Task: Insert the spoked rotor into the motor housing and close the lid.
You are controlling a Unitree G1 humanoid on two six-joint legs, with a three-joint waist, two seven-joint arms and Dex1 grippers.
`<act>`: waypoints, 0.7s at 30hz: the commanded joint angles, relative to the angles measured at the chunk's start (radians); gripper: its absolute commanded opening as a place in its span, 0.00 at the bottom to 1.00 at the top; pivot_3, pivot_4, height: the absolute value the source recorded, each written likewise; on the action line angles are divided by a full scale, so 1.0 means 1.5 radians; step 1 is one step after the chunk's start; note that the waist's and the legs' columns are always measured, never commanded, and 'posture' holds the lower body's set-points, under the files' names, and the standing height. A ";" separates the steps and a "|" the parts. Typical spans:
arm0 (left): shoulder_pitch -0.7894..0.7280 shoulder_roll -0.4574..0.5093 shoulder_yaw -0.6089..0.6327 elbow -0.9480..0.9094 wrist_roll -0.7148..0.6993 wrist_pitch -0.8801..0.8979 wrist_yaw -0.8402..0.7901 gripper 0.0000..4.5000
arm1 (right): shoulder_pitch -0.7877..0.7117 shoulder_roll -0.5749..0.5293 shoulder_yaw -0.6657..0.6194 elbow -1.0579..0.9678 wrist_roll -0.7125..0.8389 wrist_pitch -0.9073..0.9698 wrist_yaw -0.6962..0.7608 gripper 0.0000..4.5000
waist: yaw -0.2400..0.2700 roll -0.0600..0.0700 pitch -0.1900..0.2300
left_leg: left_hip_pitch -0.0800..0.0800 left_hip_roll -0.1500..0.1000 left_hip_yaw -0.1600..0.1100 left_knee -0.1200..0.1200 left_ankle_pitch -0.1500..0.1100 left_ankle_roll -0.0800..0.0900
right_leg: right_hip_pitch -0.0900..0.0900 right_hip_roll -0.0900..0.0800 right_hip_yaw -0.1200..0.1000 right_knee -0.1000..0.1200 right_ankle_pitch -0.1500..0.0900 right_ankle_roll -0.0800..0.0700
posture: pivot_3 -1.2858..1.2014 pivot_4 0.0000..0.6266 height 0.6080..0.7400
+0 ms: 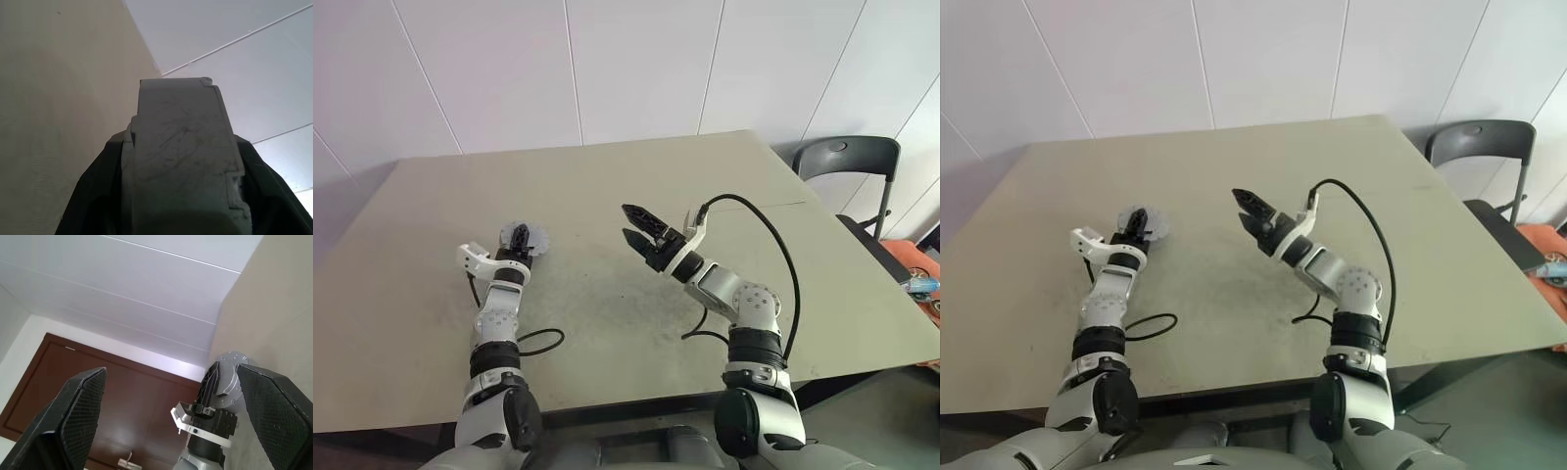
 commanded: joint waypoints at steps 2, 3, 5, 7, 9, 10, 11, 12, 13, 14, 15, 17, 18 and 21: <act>-0.037 0.029 0.016 0.006 0.006 -0.045 -0.002 0.51 | -0.012 -0.001 0.012 -0.010 0.014 -0.004 0.012 1.00 | 0.000 0.000 0.000 | 0.000 0.000 0.000 0.000 0.000 0.000 | 0.000 0.000 0.000 0.000 0.000 0.000 | 0.52 0.00 1.00; -0.039 0.032 0.018 0.013 0.010 -0.053 0.003 0.51 | -0.012 -0.002 0.013 -0.010 0.014 -0.004 0.012 1.00 | 0.001 0.000 0.000 | 0.000 0.000 0.000 0.000 0.000 0.000 | 0.000 0.000 0.000 0.000 0.000 0.000 | 0.52 0.00 1.00; -0.043 0.039 0.023 0.031 0.015 -0.067 0.013 0.51 | -0.011 -0.002 0.015 -0.010 0.013 -0.005 0.013 1.00 | 0.001 0.000 0.000 | 0.000 0.000 0.000 0.000 0.000 0.000 | 0.000 0.000 0.000 0.000 0.000 0.000 | 0.52 0.00 1.00; -0.045 0.044 0.026 0.047 0.024 -0.081 0.023 0.51 | -0.011 -0.002 0.017 -0.008 0.011 -0.006 0.014 1.00 | 0.001 0.000 0.000 | 0.000 0.000 0.000 0.000 0.000 0.000 | 0.000 0.000 0.000 0.000 0.000 0.000 | 0.52 0.00 1.00; -0.046 0.050 0.027 0.063 0.034 -0.094 0.035 0.51 | -0.010 -0.002 0.019 -0.009 0.011 -0.007 0.014 1.00 | 0.001 -0.001 0.000 | 0.000 0.000 0.000 0.000 0.000 0.000 | 0.000 0.000 0.000 0.000 0.000 0.000 | 0.52 0.00 1.00; -0.047 0.051 0.027 0.069 0.037 -0.098 0.038 0.51 | -0.009 -0.002 0.020 -0.009 0.011 -0.008 0.014 1.00 | 0.001 -0.001 0.000 | 0.000 0.000 0.000 0.000 0.000 0.000 | 0.000 0.000 0.000 0.000 0.000 0.000 | 0.52 0.00 1.00; -0.047 0.053 0.027 0.074 0.040 -0.102 0.041 0.51 | -0.009 -0.002 0.020 -0.009 0.011 -0.008 0.014 1.00 | 0.000 -0.001 0.000 | 0.000 0.000 0.000 0.000 0.000 0.000 | 0.000 0.000 0.000 0.000 0.000 0.000 | 0.52 0.00 1.00; -0.048 0.055 0.026 0.078 0.044 -0.106 0.043 0.51 | -0.009 -0.003 0.021 -0.009 0.011 -0.008 0.015 1.00 | -0.001 -0.001 0.000 | 0.000 0.000 0.000 0.000 0.000 0.000 | 0.000 0.000 0.000 0.001 0.000 0.000 | 0.52 0.00 1.00; -0.048 0.056 0.025 0.081 0.047 -0.109 0.045 0.51 | -0.009 -0.003 0.022 -0.009 0.011 -0.009 0.015 1.00 | -0.001 -0.001 0.000 | 0.000 0.000 0.000 0.000 0.000 0.000 | 0.000 0.000 0.000 0.001 0.000 0.000 | 0.52 0.00 1.00; -0.048 0.056 0.026 0.083 0.047 -0.111 0.045 0.51 | -0.008 -0.003 0.022 -0.009 0.011 -0.009 0.015 1.00 | -0.002 -0.001 0.000 | 0.000 0.000 0.000 0.000 0.000 0.000 | 0.000 0.000 0.000 0.001 0.000 0.000 | 0.52 0.00 1.00; -0.049 0.056 0.027 0.085 0.049 -0.114 0.047 0.51 | -0.008 -0.004 0.023 -0.009 0.011 -0.010 0.015 1.00 | -0.002 -0.001 -0.001 | 0.000 0.000 0.000 0.000 0.000 0.000 | 0.000 0.000 0.000 0.001 0.000 0.000 | 0.52 0.00 1.00; -0.051 0.059 0.030 0.094 0.052 -0.120 0.056 0.51 | -0.009 -0.004 0.025 -0.007 0.010 -0.013 0.016 1.00 | -0.002 -0.001 -0.001 | 0.001 0.000 0.000 0.000 0.000 0.000 | 0.000 0.000 0.000 0.001 0.000 0.000 | 0.52 0.00 1.00; -0.051 0.062 0.029 0.101 0.060 -0.128 0.066 0.51 | -0.009 -0.004 0.025 -0.006 0.009 -0.014 0.016 1.00 | -0.002 -0.001 -0.001 | 0.001 0.000 0.000 0.000 0.000 0.000 | 0.000 0.000 0.000 0.001 0.000 0.000 | 0.52 0.00 1.00; -0.049 0.069 0.031 0.118 0.077 -0.159 0.093 0.65 | -0.008 -0.005 0.027 -0.004 0.007 -0.016 0.017 1.00 | -0.004 -0.001 -0.001 | 0.001 0.000 0.000 0.000 0.000 0.000 | 0.001 0.000 0.000 0.002 0.000 0.000 | 0.52 0.00 1.00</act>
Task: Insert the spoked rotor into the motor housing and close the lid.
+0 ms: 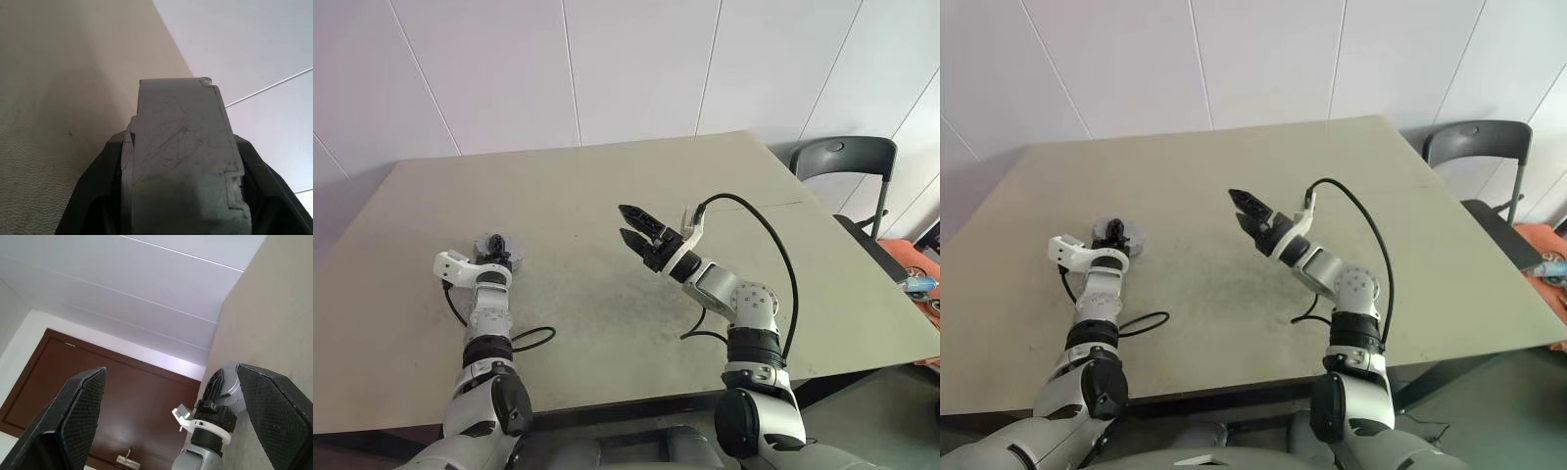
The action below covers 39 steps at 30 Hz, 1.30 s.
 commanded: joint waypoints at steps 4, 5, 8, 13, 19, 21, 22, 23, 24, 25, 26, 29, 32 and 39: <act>-0.008 0.033 0.008 0.019 0.047 -0.075 0.063 0.90 | -0.007 -0.002 0.009 -0.006 0.008 -0.008 0.010 1.00 | -0.001 0.000 0.000 | 0.000 0.000 0.000 0.000 0.000 0.000 | 0.000 0.000 0.000 0.000 0.000 0.000 | 0.52 0.00 1.00; -0.008 0.037 0.007 0.028 0.056 -0.081 0.081 0.98 | -0.006 -0.003 0.010 -0.006 0.008 -0.008 0.010 1.00 | -0.002 0.000 0.000 | 0.000 0.000 0.000 0.000 0.000 0.000 | 0.000 0.000 0.000 0.000 0.000 0.000 | 0.52 0.00 1.00; -0.008 0.044 0.011 0.044 0.066 -0.095 0.108 0.99 | -0.003 -0.004 0.014 -0.005 0.005 -0.009 0.012 1.00 | -0.009 0.000 -0.001 | 0.001 0.001 0.001 0.000 0.000 0.000 | 0.000 0.000 0.000 0.001 0.000 0.000 | 0.52 0.00 1.00; -0.005 0.047 0.012 0.052 0.079 -0.107 0.152 0.99 | -0.001 -0.005 0.017 -0.006 0.006 -0.010 0.013 1.00 | -0.018 0.000 -0.001 | 0.001 0.001 0.001 0.000 0.000 -0.001 | 0.000 0.000 0.000 0.002 0.001 -0.001 | 0.52 0.00 1.00; -0.001 0.052 0.004 0.057 0.110 -0.111 0.203 0.99 | 0.000 -0.006 0.021 -0.004 0.001 -0.011 0.018 1.00 | -0.019 0.000 -0.001 | 0.002 0.001 0.001 0.000 0.000 -0.001 | 0.000 0.001 0.000 0.003 0.001 -0.001 | 0.52 0.00 1.00; 0.002 0.057 -0.004 0.071 0.129 -0.111 0.232 0.99 | 0.001 -0.006 0.022 -0.004 0.000 -0.011 0.019 1.00 | -0.019 0.001 -0.001 | 0.002 0.001 0.002 0.000 0.000 -0.001 | 0.000 0.001 0.000 0.003 0.001 -0.001 | 0.52 0.00 1.00; 0.005 0.059 -0.006 0.077 0.137 -0.111 0.247 0.99 | 0.002 -0.006 0.022 -0.004 0.000 -0.011 0.019 1.00 | -0.020 0.001 -0.002 | 0.003 0.001 0.002 0.000 0.000 -0.001 | 0.001 0.001 0.000 0.003 0.001 -0.001 | 0.52 0.00 1.00; 0.007 0.062 -0.009 0.084 0.145 -0.111 0.263 0.99 | 0.002 -0.006 0.023 -0.004 0.000 -0.011 0.019 1.00 | -0.021 0.001 -0.002 | 0.004 0.001 0.002 0.000 0.000 -0.001 | 0.001 0.001 0.000 0.003 0.001 -0.001 | 0.52 0.00 1.00; 0.009 0.064 -0.011 0.087 0.151 -0.111 0.275 0.99 | 0.003 -0.006 0.024 -0.005 0.000 -0.011 0.019 1.00 | -0.023 0.001 -0.002 | 0.004 0.002 0.003 0.000 0.000 -0.001 | 0.001 0.000 0.000 0.003 0.001 -0.001 | 0.52 0.00 1.00; 0.011 0.066 -0.014 0.089 0.156 -0.110 0.284 0.99 | 0.003 -0.006 0.024 -0.006 0.001 -0.012 0.019 1.00 | -0.025 0.001 -0.002 | 0.006 0.002 0.005 0.000 0.000 -0.001 | 0.002 0.000 0.000 0.003 0.001 -0.001 | 0.52 0.00 1.00; 0.011 0.068 -0.016 0.090 0.160 -0.110 0.290 0.99 | 0.003 -0.007 0.024 -0.006 0.001 -0.012 0.019 1.00 | -0.027 0.001 -0.002 | 0.007 0.003 0.006 -0.001 0.000 -0.001 | 0.002 0.000 0.000 0.003 0.001 -0.001 | 0.52 0.00 1.00; 0.015 0.076 -0.032 0.090 0.188 -0.115 0.315 0.99 | 0.005 -0.008 0.026 -0.007 0.000 -0.012 0.019 1.00 | -0.033 0.001 -0.002 | 0.011 0.005 0.009 -0.002 0.000 0.000 | 0.005 0.000 0.000 0.003 0.000 0.001 | 0.52 0.00 1.00; 0.020 0.090 -0.062 0.087 0.235 -0.124 0.334 0.99 | 0.005 -0.009 0.028 -0.006 -0.001 -0.012 0.020 1.00 | -0.032 0.001 -0.002 | 0.012 0.007 0.010 -0.001 0.000 0.000 | 0.005 0.001 -0.001 0.003 0.001 0.001 | 0.52 0.00 1.00; 0.030 0.103 -0.122 0.034 0.296 -0.188 0.253 0.99 | 0.005 -0.020 0.045 -0.005 -0.018 -0.016 0.032 1.00 | -0.015 0.001 -0.002 | 0.011 0.007 0.010 -0.001 0.000 -0.001 | 0.005 0.001 -0.001 0.001 0.002 0.000 | 0.52 0.00 1.00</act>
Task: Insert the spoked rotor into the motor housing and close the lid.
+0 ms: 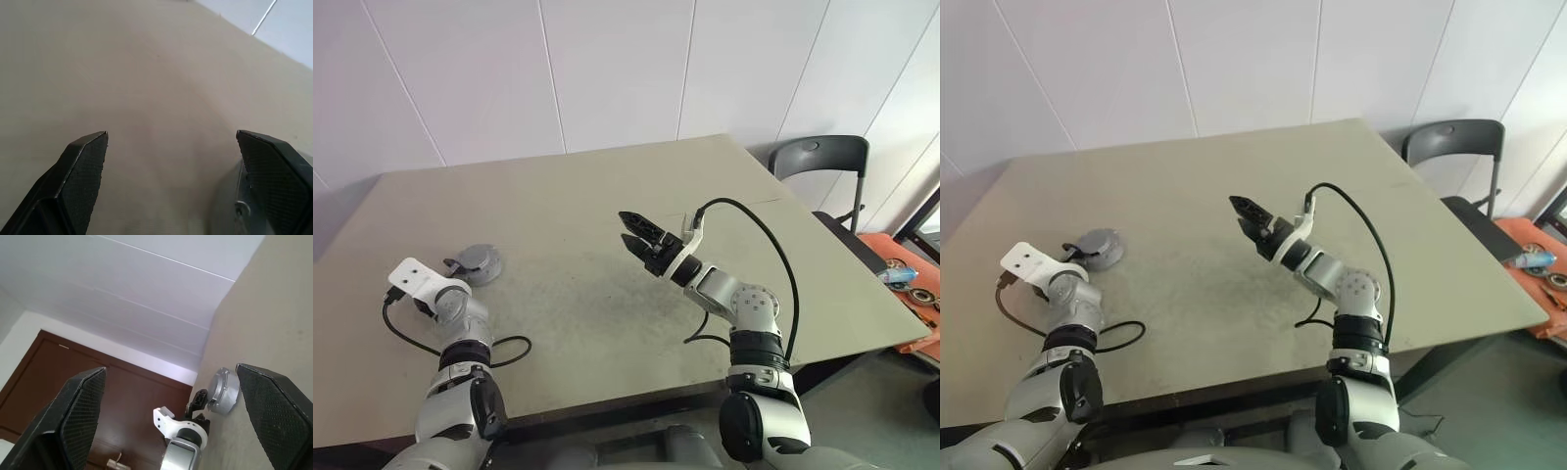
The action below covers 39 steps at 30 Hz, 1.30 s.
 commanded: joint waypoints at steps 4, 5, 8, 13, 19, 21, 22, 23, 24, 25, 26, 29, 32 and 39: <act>0.000 0.000 -0.038 -0.096 -0.014 -0.064 -0.183 0.99 | -0.006 -0.020 0.053 -0.026 -0.051 -0.027 0.039 1.00 | 0.006 -0.001 0.000 | -0.005 0.000 0.000 0.000 0.000 0.000 | -0.004 0.000 0.000 -0.001 0.002 -0.002 | 0.52 0.00 1.00; 0.003 -0.003 -0.042 -0.116 -0.026 -0.065 -0.221 0.99 | -0.004 -0.027 0.069 -0.037 -0.068 -0.035 0.049 1.00 | 0.007 -0.001 0.000 | -0.006 0.000 0.000 0.000 0.000 0.000 | -0.005 -0.001 0.000 -0.001 0.002 -0.001 | 0.52 0.00 1.00; 0.018 -0.006 -0.058 -0.172 -0.051 -0.051 -0.330 0.99 | 0.000 -0.047 0.116 -0.053 -0.141 -0.100 0.069 1.00 | 0.006 -0.001 0.000 | -0.010 -0.001 0.000 0.001 0.000 0.000 | -0.008 -0.001 0.000 -0.002 0.002 -0.001 | 0.52 0.00 1.00; 0.066 -0.015 -0.092 -0.293 -0.109 0.017 -0.477 0.99 | 0.010 -0.072 0.192 -0.072 -0.265 -0.219 0.093 1.00 | -0.001 -0.001 0.000 | -0.010 -0.001 0.001 0.001 0.000 0.000 | -0.008 -0.001 0.000 -0.002 0.002 -0.001 | 0.52 0.00 1.00; 0.138 0.021 -0.173 -0.400 -0.098 0.089 -0.629 0.99 | 0.008 -0.113 0.227 -0.051 -0.383 -0.347 0.105 1.00 | 0.000 -0.001 0.000 | -0.010 0.000 0.001 0.001 0.000 0.000 | -0.008 0.000 0.000 -0.002 0.003 -0.002 | 0.52 0.00 1.00; 0.156 0.035 -0.197 -0.425 -0.089 0.104 -0.660 0.99 | 0.004 -0.122 0.222 -0.041 -0.399 -0.366 0.106 1.00 | 0.002 -0.001 0.000 | -0.009 0.000 0.001 0.001 0.000 0.000 | -0.007 0.000 0.000 -0.002 0.003 -0.002 | 0.52 0.00 1.00; 0.163 0.044 -0.208 -0.431 -0.082 0.105 -0.675 0.99 | 0.003 -0.128 0.222 -0.036 -0.407 -0.374 0.108 1.00 | 0.002 -0.001 0.000 | -0.009 0.000 0.001 0.001 0.000 0.000 | -0.007 0.000 0.000 -0.002 0.003 -0.002 | 0.52 0.00 1.00; 0.170 0.053 -0.216 -0.434 -0.073 0.103 -0.691 0.99 | 0.004 -0.136 0.227 -0.035 -0.418 -0.384 0.115 1.00 | 0.002 -0.001 0.000 | -0.009 0.000 0.001 0.001 0.000 0.000 | -0.007 0.000 0.000 -0.002 0.003 -0.002 | 0.52 0.00 1.00; 0.176 0.061 -0.224 -0.438 -0.070 0.105 -0.709 0.99 | 0.006 -0.145 0.234 -0.036 -0.433 -0.399 0.120 1.00 | 0.003 -0.001 0.000 | -0.009 0.000 0.001 0.001 0.000 0.000 | -0.007 0.000 0.000 -0.002 0.003 -0.002 | 0.52 0.00 1.00; 0.180 0.068 -0.229 -0.441 -0.069 0.108 -0.723 0.99 | 0.007 -0.150 0.238 -0.036 -0.448 -0.412 0.117 1.00 | 0.002 -0.001 0.000 | -0.009 0.000 0.001 0.001 0.000 0.000 | -0.007 0.000 0.000 -0.002 0.003 -0.002 | 0.52 0.00 1.00; 0.184 0.075 -0.234 -0.446 -0.068 0.113 -0.735 0.99 | 0.008 -0.152 0.236 -0.034 -0.456 -0.423 0.113 1.00 | 0.001 0.000 0.000 | -0.009 0.000 0.001 0.001 0.000 0.000 | -0.007 0.000 0.000 -0.002 0.003 -0.002 | 0.52 0.00 1.00; 0.186 0.091 -0.248 -0.454 -0.053 0.119 -0.754 0.99 | 0.009 -0.158 0.225 -0.012 -0.471 -0.438 0.105 1.00 | 0.001 0.000 0.000 | -0.008 0.000 0.001 0.001 0.000 0.000 | -0.007 0.000 0.000 -0.002 0.003 -0.002 | 0.52 0.00 1.00; 0.183 0.101 -0.258 -0.461 -0.038 0.115 -0.765 0.99 | 0.016 -0.168 0.224 -0.003 -0.480 -0.448 0.119 1.00 | 0.002 0.000 0.000 | -0.008 0.000 0.001 0.001 0.000 0.000 | -0.007 0.000 0.000 -0.002 0.003 -0.002 | 0.52 0.00 1.00; 0.179 0.101 -0.265 -0.471 -0.038 0.124 -0.788 0.99 | 0.021 -0.180 0.220 0.005 -0.498 -0.474 0.130 1.00 | 0.004 0.000 0.000 | -0.008 0.000 0.001 0.001 0.000 0.000 | -0.007 0.000 0.000 -0.002 0.003 -0.002 | 0.52 0.00 1.00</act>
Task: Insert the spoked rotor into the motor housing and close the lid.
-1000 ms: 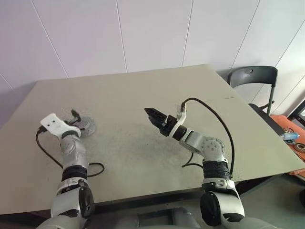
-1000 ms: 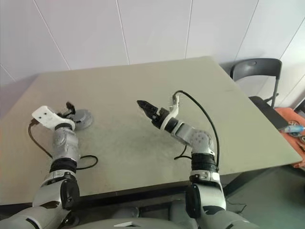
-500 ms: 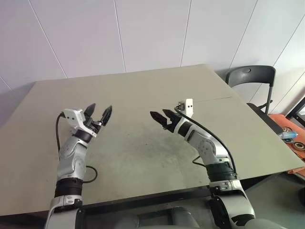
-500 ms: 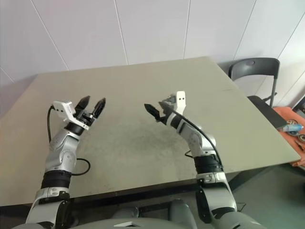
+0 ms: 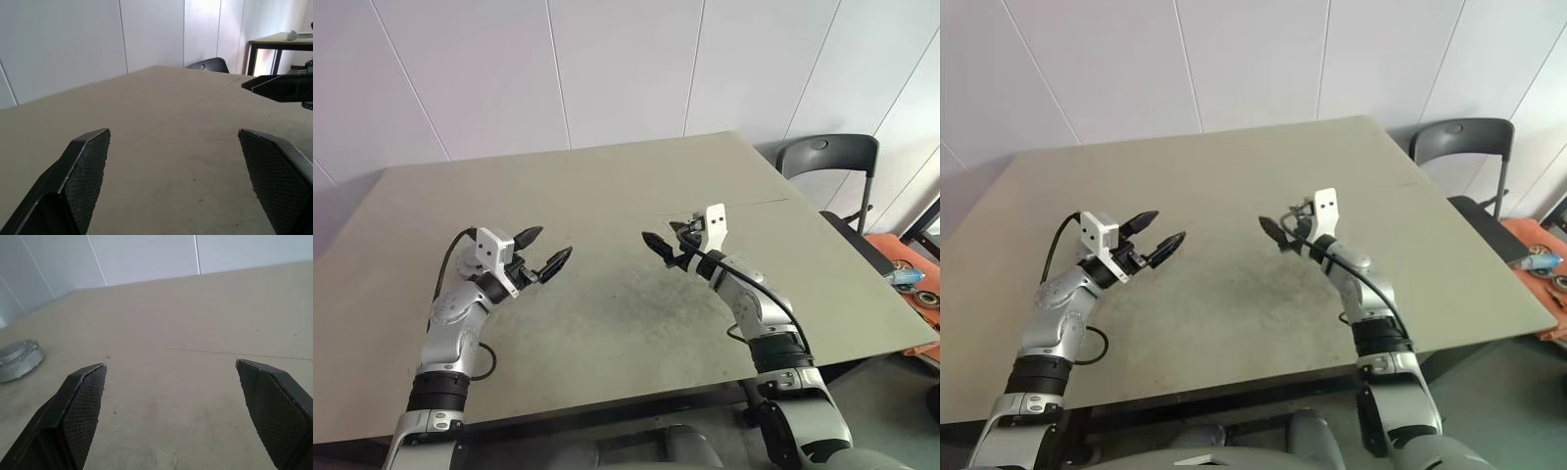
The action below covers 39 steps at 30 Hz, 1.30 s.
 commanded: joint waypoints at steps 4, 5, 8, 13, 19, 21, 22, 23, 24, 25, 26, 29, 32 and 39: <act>-0.023 0.002 -0.001 0.003 0.015 -0.020 -0.004 0.99 | -0.007 -0.018 0.002 -0.002 -0.033 -0.064 0.015 1.00 | 0.000 0.000 0.000 | 0.000 0.000 0.000 0.000 0.000 0.000 | 0.000 0.000 0.000 0.000 0.000 0.000 | 0.52 0.00 1.00; -0.026 0.000 -0.003 0.009 0.020 -0.024 -0.003 0.99 | -0.005 -0.021 0.006 -0.002 -0.041 -0.071 0.017 1.00 | 0.001 0.000 0.000 | 0.000 0.000 0.000 0.000 0.000 0.000 | 0.000 0.000 0.000 0.000 0.000 0.000 | 0.52 0.00 1.00; -0.045 -0.010 -0.017 0.032 0.047 -0.044 0.010 0.99 | -0.002 -0.025 0.009 0.004 -0.063 -0.097 0.009 1.00 | 0.002 0.000 0.000 | 0.000 0.000 0.000 0.000 0.000 0.000 | 0.000 0.000 0.000 0.000 0.000 0.000 | 0.52 0.00 1.00; -0.069 -0.032 -0.024 0.048 0.053 -0.060 0.011 0.99 | 0.003 -0.030 0.025 0.021 -0.103 -0.165 0.018 1.00 | 0.008 0.000 0.000 | 0.001 0.000 0.000 0.000 0.000 0.000 | 0.001 0.000 0.000 0.000 0.000 0.000 | 0.52 0.00 1.00; -0.078 -0.037 -0.027 0.067 0.053 -0.069 0.001 0.99 | 0.015 -0.026 0.006 0.003 -0.066 -0.147 0.053 1.00 | 0.016 0.000 0.000 | 0.001 0.000 0.000 0.000 0.000 0.000 | 0.001 0.000 0.000 0.000 0.000 0.000 | 0.52 0.00 1.00; -0.080 -0.038 -0.029 0.072 0.053 -0.072 -0.004 0.99 | 0.021 -0.028 0.012 0.001 -0.072 -0.148 0.056 1.00 | 0.017 0.000 0.000 | 0.001 0.000 0.000 0.000 0.000 0.000 | 0.001 0.000 0.000 0.000 0.000 0.000 | 0.52 0.00 1.00; -0.081 -0.039 -0.030 0.074 0.052 -0.072 -0.006 0.99 | 0.023 -0.028 0.013 0.000 -0.073 -0.148 0.056 1.00 | 0.017 0.000 0.000 | 0.001 0.000 0.000 0.000 0.000 0.000 | 0.001 0.000 0.000 0.000 0.000 0.000 | 0.52 0.00 1.00; -0.082 -0.039 -0.031 0.076 0.052 -0.073 -0.007 0.99 | 0.025 -0.027 0.013 -0.002 -0.073 -0.148 0.056 1.00 | 0.017 0.000 0.000 | 0.001 0.000 0.000 0.000 0.000 0.000 | 0.001 0.000 0.000 0.000 0.000 0.000 | 0.52 0.00 1.00; -0.082 -0.040 -0.031 0.077 0.053 -0.073 -0.008 0.99 | 0.027 -0.026 0.013 -0.004 -0.073 -0.147 0.055 1.00 | 0.017 0.000 0.000 | 0.001 0.000 0.000 0.000 0.000 0.000 | 0.001 0.000 0.000 0.000 0.000 0.000 | 0.52 0.00 1.00; -0.083 -0.040 -0.032 0.077 0.054 -0.073 -0.010 0.99 | 0.028 -0.026 0.012 -0.006 -0.072 -0.146 0.054 1.00 | 0.017 0.000 0.000 | 0.001 0.000 0.000 0.000 0.000 0.000 | 0.001 0.000 0.000 0.000 0.000 0.000 | 0.52 0.00 1.00; -0.083 -0.040 -0.032 0.078 0.055 -0.073 -0.010 0.99 | 0.028 -0.026 0.011 -0.006 -0.072 -0.145 0.053 1.00 | 0.016 0.000 0.000 | 0.001 0.000 0.000 0.000 0.000 0.000 | 0.001 0.000 0.000 0.000 0.000 0.000 | 0.52 0.00 1.00; -0.085 -0.040 -0.030 0.077 0.053 -0.069 -0.013 0.99 | 0.028 -0.028 0.009 -0.005 -0.073 -0.143 0.051 1.00 | 0.016 0.000 0.000 | 0.001 0.000 0.000 0.000 0.000 0.000 | 0.001 0.000 0.000 0.000 0.000 0.000 | 0.52 0.00 1.00; -0.085 -0.039 -0.030 0.079 0.054 -0.068 -0.014 0.99 | 0.027 -0.029 0.008 -0.004 -0.073 -0.142 0.051 1.00 | 0.016 0.000 0.000 | 0.001 0.000 0.000 0.000 0.000 0.000 | 0.001 0.000 0.000 0.000 0.000 0.000 | 0.52 0.00 1.00; -0.077 -0.040 -0.032 0.064 0.054 -0.062 -0.009 0.99 | 0.023 -0.029 0.012 0.004 -0.078 -0.146 0.052 1.00 | 0.016 0.000 0.000 | 0.002 0.000 0.000 0.000 0.000 0.000 | 0.002 0.000 0.000 0.000 0.000 0.000 | 0.52 0.00 1.00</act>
